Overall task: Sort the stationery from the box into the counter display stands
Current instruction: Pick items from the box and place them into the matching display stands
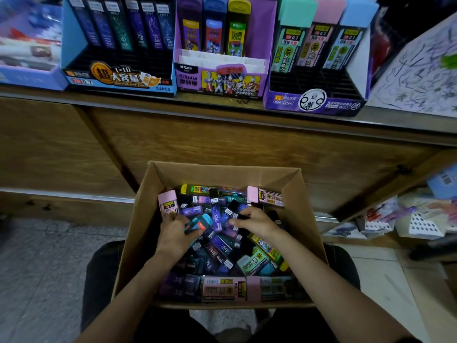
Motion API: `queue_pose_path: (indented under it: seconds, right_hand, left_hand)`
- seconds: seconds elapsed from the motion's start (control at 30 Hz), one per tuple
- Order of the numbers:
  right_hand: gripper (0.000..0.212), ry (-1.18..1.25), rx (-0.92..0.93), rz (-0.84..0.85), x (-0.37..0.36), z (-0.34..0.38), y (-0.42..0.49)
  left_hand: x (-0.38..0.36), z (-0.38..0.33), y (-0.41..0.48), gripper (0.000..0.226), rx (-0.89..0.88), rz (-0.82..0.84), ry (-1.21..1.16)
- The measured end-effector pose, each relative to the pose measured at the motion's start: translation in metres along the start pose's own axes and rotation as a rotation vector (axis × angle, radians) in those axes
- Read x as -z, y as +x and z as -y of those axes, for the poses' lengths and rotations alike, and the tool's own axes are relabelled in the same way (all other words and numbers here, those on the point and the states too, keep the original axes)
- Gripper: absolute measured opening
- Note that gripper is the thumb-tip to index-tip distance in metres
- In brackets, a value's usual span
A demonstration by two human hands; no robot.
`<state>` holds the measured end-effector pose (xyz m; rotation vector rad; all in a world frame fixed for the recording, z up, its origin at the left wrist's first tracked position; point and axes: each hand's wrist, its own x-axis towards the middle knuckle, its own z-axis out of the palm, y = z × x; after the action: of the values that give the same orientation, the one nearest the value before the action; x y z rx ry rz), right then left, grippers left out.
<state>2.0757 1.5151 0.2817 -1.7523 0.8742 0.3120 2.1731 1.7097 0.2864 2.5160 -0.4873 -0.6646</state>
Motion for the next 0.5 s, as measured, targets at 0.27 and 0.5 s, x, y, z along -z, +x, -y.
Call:
queue_pose_path:
  seconds: [0.27, 0.5]
  right_hand:
    - [0.032, 0.077, 0.009, -0.091, -0.02, 0.012, 0.006]
    - [0.043, 0.266, -0.003, -0.109, -0.002, 0.02, 0.005]
  left_hand:
    - [0.01, 0.003, 0.001, 0.022, -0.045, -0.022, -0.209]
    - [0.012, -0.005, 0.002, 0.016, -0.038, 0.013, -0.614]
